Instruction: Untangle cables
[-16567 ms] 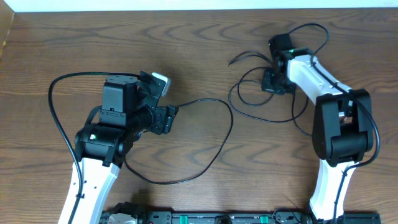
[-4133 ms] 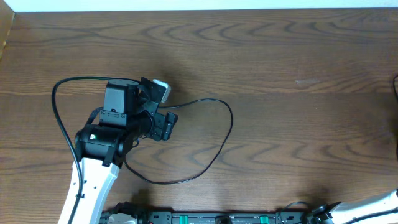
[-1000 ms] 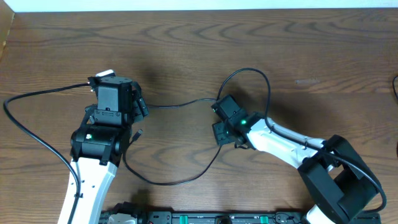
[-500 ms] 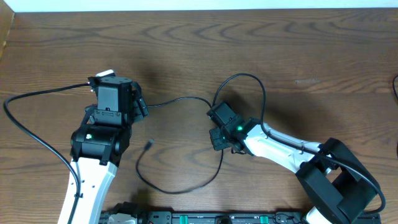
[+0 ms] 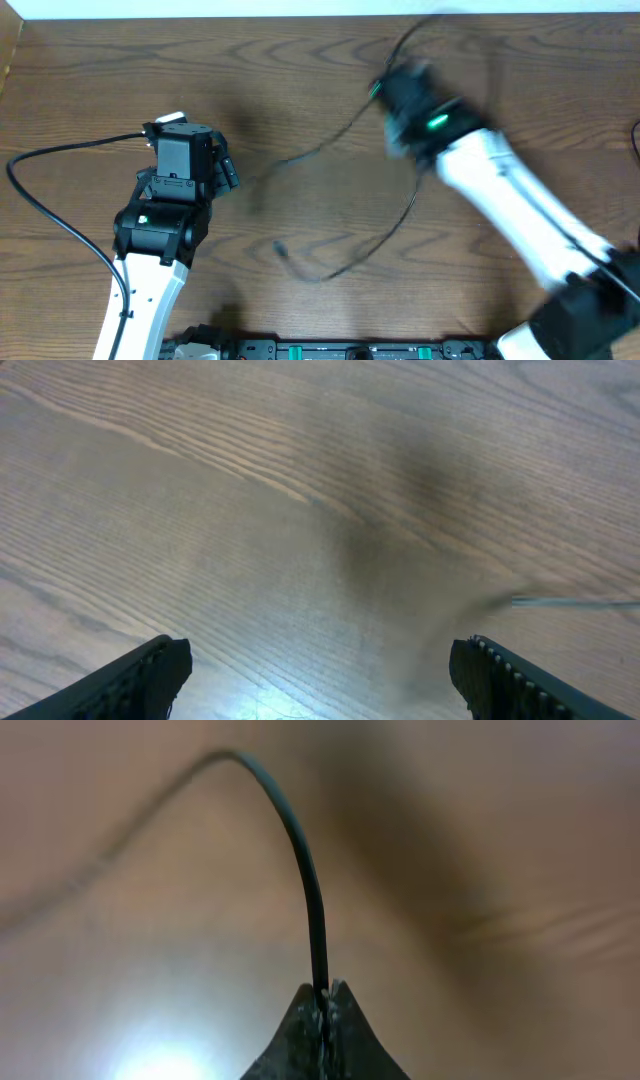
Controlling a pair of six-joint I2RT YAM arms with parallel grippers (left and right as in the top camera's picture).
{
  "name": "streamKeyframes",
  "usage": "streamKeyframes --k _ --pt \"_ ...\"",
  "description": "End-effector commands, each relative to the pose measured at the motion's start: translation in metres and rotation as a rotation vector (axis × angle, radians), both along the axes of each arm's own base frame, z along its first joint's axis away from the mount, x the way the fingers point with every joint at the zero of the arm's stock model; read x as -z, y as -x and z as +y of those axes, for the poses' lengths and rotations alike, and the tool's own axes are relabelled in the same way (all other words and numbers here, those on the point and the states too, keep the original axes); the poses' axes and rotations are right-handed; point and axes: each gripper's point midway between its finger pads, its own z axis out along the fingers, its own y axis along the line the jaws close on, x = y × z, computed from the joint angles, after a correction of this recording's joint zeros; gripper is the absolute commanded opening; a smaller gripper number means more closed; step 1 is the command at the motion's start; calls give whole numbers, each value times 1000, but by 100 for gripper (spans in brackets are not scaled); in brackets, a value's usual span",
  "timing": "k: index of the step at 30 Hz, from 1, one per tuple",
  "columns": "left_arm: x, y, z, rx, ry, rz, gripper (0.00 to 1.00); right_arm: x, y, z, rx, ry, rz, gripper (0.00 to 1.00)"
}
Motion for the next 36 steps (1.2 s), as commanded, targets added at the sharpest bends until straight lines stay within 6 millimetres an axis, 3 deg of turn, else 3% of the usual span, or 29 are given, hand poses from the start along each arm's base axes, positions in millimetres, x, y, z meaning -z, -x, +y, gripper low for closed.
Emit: streamKeyframes --k 1,4,6,8,10,14,21,25,29,30,32,36 --pt "-3 0 5 -11 -21 -5 88 -93 -17 -92 192 118 -197 1" --pt "-3 0 5 -11 -21 -5 89 -142 -17 -173 383 125 -291 1" --pt "-4 0 5 -11 -21 -5 88 -162 -7 -223 493 111 -325 1" --pt "-4 0 5 -11 -20 -6 88 -166 1 -256 541 69 -328 1" --pt "-4 0 5 -11 -20 -6 88 -157 11 -285 594 -33 -309 1" --pt "-4 0 5 -11 -20 -6 88 -128 32 -323 717 -169 -251 1" --pt "-2 1 0 6 -1 2 88 -94 49 -383 897 -195 -224 1" --pt "-1 0 -4 22 20 4 88 -78 48 -402 922 -228 -209 1" --pt "-1 0 -4 22 19 4 88 -54 37 -401 884 -324 -157 1" --pt "-1 0 -4 22 19 4 88 -48 33 -396 866 -356 -139 3" --pt "-1 0 -4 22 20 4 89 -35 23 -381 807 -445 -100 22" --pt "2 0 -13 59 56 14 89 -20 -5 -330 527 -580 -17 31"
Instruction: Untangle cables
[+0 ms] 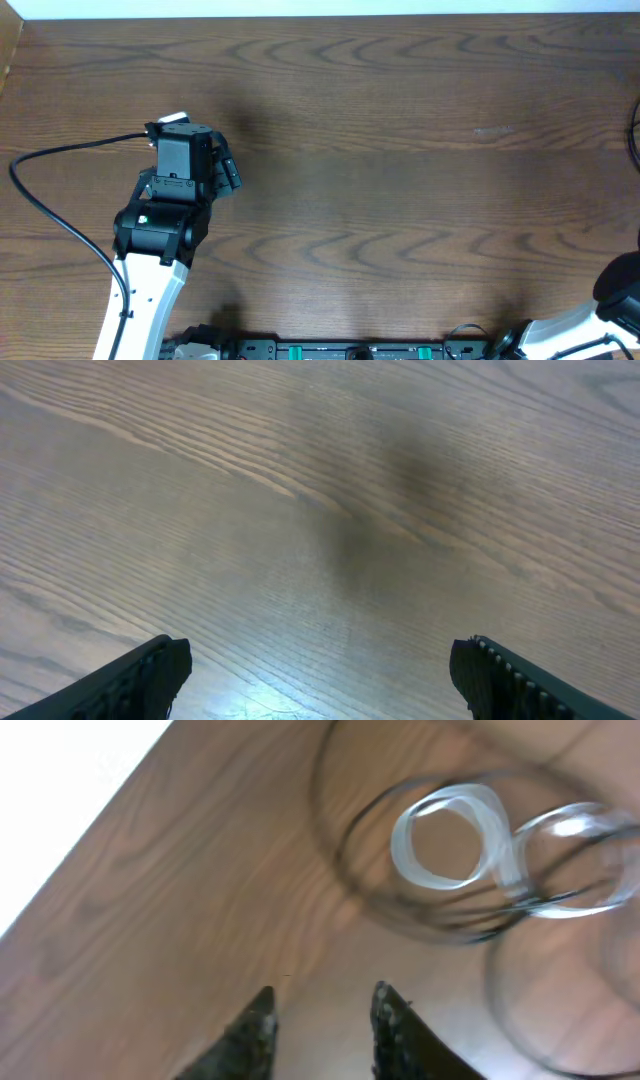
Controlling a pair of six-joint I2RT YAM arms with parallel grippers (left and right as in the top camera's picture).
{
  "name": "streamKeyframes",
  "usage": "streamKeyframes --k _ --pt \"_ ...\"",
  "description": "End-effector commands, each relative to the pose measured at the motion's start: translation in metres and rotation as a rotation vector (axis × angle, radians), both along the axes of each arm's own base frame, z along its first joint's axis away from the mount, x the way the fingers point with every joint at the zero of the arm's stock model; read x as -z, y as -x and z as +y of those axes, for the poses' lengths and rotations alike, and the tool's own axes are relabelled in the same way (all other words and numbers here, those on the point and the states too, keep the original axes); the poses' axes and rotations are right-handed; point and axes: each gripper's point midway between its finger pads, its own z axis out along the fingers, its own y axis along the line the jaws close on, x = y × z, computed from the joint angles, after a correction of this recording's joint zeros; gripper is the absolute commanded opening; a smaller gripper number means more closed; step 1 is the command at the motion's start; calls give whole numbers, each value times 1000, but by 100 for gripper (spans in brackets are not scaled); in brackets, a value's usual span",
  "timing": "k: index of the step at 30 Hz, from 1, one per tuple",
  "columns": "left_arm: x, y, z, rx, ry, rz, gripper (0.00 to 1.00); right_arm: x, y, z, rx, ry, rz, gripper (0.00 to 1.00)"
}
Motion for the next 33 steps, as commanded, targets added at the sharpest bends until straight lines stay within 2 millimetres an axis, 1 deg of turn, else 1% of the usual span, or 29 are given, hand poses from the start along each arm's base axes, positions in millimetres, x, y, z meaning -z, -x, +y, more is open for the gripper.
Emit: streamKeyframes --k 1,4,5,8,10,12,13,16,19,21,22,24,26,29,33 --pt "1 0 -11 67 33 13 88 10 -31 59 -319 -133 -61 32" --pt "5 -1 -27 182 61 38 88 12 -41 88 -461 -96 -40 33" --pt "7 -2 -31 208 69 45 88 12 -45 101 -508 -88 -40 33" --pt "9 -1 -35 240 70 58 88 12 -56 146 -637 -78 -26 36" --pt "9 0 -35 240 70 62 88 15 -58 177 -714 -79 -4 37" --pt "10 2 -34 241 69 69 88 17 -58 206 -775 -88 14 37" --pt "12 4 -34 250 62 80 88 18 -58 231 -830 -93 26 37" --pt "14 7 -34 267 47 99 88 21 -55 275 -929 -76 58 37" --pt "16 9 -33 273 42 110 88 26 -49 311 -998 -14 111 38" --pt "16 10 -33 283 34 116 88 21 -43 334 -1029 25 116 38" --pt "17 10 -33 290 28 120 88 14 -39 344 -1048 39 103 38" --pt "18 12 -32 303 15 130 88 -4 -27 363 -1087 57 66 38" --pt "17 12 -30 296 4 129 88 -25 -11 375 -1118 73 28 39" --pt "16 9 -31 296 3 117 88 -50 20 378 -1132 112 10 39" --pt "13 6 -31 296 3 99 88 -70 63 380 -1120 195 21 37"
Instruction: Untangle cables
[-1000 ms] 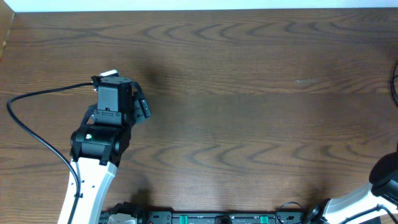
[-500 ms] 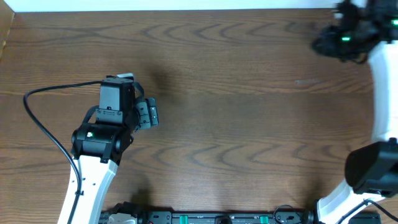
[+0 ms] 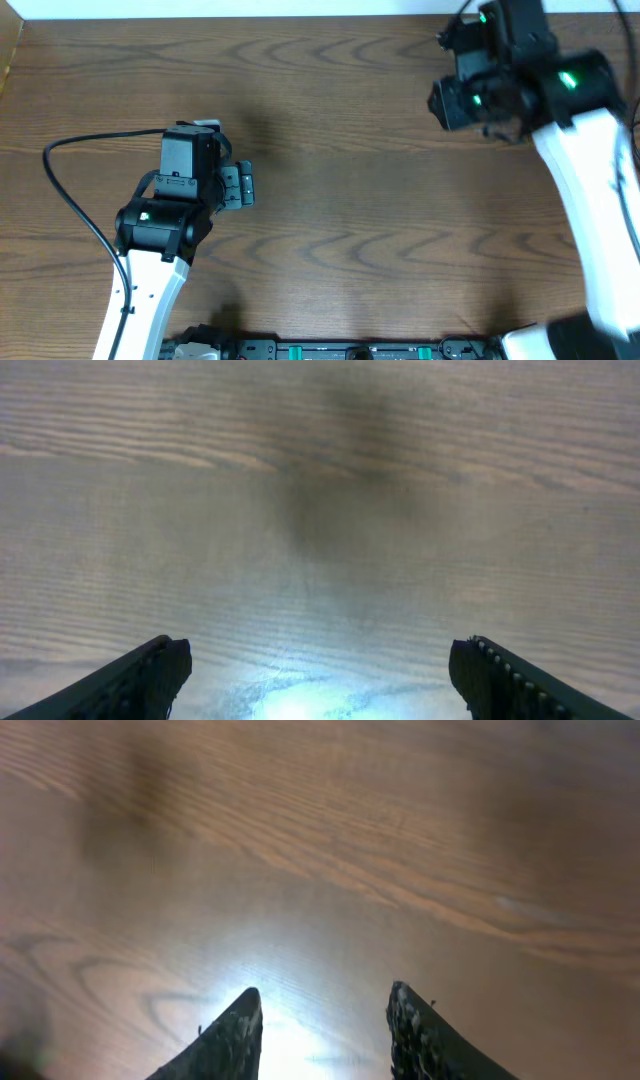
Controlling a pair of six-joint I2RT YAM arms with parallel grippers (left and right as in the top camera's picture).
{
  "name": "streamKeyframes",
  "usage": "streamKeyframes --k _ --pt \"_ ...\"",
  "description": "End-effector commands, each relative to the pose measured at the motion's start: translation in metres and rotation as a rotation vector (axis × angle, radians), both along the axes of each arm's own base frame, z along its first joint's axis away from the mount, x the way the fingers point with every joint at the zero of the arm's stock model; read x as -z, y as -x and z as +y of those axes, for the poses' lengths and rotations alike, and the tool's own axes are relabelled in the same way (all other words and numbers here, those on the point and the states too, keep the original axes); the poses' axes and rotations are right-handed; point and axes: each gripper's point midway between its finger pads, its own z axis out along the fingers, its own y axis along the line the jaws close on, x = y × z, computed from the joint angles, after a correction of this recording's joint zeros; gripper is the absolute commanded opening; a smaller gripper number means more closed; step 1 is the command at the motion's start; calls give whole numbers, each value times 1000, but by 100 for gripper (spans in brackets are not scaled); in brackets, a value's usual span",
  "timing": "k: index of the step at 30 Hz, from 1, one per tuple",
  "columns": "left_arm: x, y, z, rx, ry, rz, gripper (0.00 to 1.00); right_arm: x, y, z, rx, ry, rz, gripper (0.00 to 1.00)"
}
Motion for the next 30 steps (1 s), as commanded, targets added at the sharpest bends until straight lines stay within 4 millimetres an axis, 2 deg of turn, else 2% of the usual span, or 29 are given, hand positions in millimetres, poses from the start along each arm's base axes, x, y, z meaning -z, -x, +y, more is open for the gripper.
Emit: streamKeyframes --k 1,7,12,14,16,17,19,22,24,28,30 --pt "-3 -3 2 4 -16 -14 88 -22 32 -7 47 80 -85 37" --pt "-4 -4 2 4 -16 -18 88 -30 103 -13 49 131 -200 40" --pt "-5 -7 3 2 -16 -30 88 -7 162 -29 86 16 -193 43" --pt "-6 -7 5 -6 -25 -35 88 8 183 -40 109 -23 -181 49" --pt "-7 -8 7 -15 -36 -40 88 23 198 -49 146 -76 -170 61" --pt "-8 -9 7 -16 -39 -44 88 32 204 -53 163 -106 -174 70" --pt "-8 -10 7 -17 -38 -49 89 46 208 -56 170 -149 -201 99" --pt "-9 -11 7 -17 -36 -55 89 66 199 -56 194 -177 -262 99" --pt "-9 -11 7 -17 -36 -56 89 80 182 -50 229 -194 -324 99" --pt "-9 -11 7 -17 -36 -55 89 124 170 -6 132 -290 -272 99" --pt "-9 -11 7 -17 -36 -54 89 143 162 1 135 -296 -280 99"
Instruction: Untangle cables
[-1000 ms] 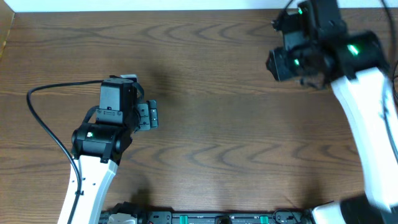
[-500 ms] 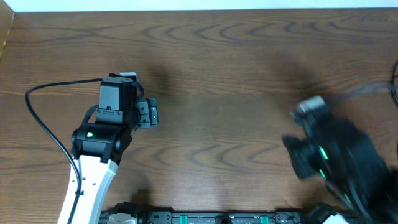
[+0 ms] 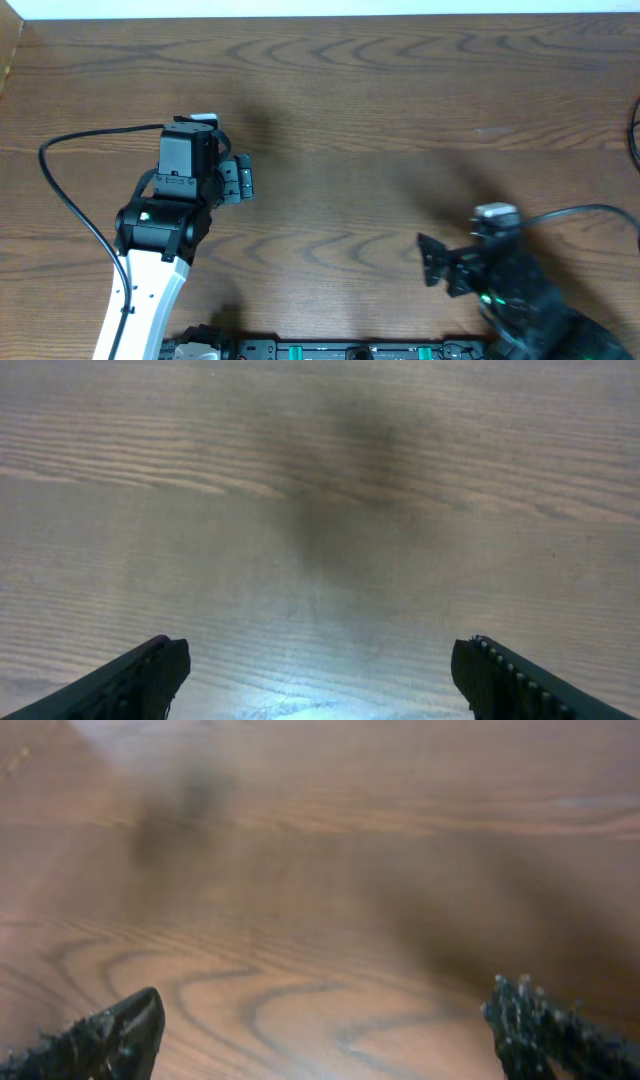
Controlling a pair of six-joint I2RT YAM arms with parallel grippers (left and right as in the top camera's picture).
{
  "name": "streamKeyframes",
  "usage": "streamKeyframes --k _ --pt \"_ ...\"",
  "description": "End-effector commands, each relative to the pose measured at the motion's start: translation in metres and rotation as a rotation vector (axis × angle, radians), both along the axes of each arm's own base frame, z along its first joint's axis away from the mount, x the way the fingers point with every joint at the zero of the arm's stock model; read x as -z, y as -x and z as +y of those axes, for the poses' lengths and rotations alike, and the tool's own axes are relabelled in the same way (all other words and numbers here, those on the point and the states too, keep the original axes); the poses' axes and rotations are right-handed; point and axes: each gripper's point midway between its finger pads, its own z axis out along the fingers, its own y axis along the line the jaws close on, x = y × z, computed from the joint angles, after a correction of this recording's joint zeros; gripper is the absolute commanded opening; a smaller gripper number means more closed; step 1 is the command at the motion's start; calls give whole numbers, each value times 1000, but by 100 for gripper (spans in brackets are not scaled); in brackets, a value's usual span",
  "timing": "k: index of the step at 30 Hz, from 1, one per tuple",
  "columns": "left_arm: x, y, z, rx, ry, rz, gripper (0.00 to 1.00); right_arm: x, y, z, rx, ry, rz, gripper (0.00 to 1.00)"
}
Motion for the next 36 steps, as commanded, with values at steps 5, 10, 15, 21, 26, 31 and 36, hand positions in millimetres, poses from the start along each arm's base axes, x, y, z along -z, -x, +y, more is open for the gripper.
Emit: streamKeyframes --k 5,10,15,21,26,31,36 --pt "-2 -1 3 -4 -15 -3 89 54 -33 3 102 -1 -131 99" --pt "-1 0 3 -5 -16 4 89 63 -43 8 116 -141 -311 99" --pt "0 1 3 -4 -17 8 89 83 -39 5 70 -12 -293 99" --pt "0 1 4 -4 -17 8 89 112 -32 -7 78 96 -203 99" --pt "0 1 4 -4 -17 8 90 134 -24 -17 58 199 -136 99" --pt "0 1 4 -4 -17 8 90 135 -23 -17 33 234 -145 99" --pt "0 1 4 -4 -17 7 90 135 -23 -16 33 234 -145 99"
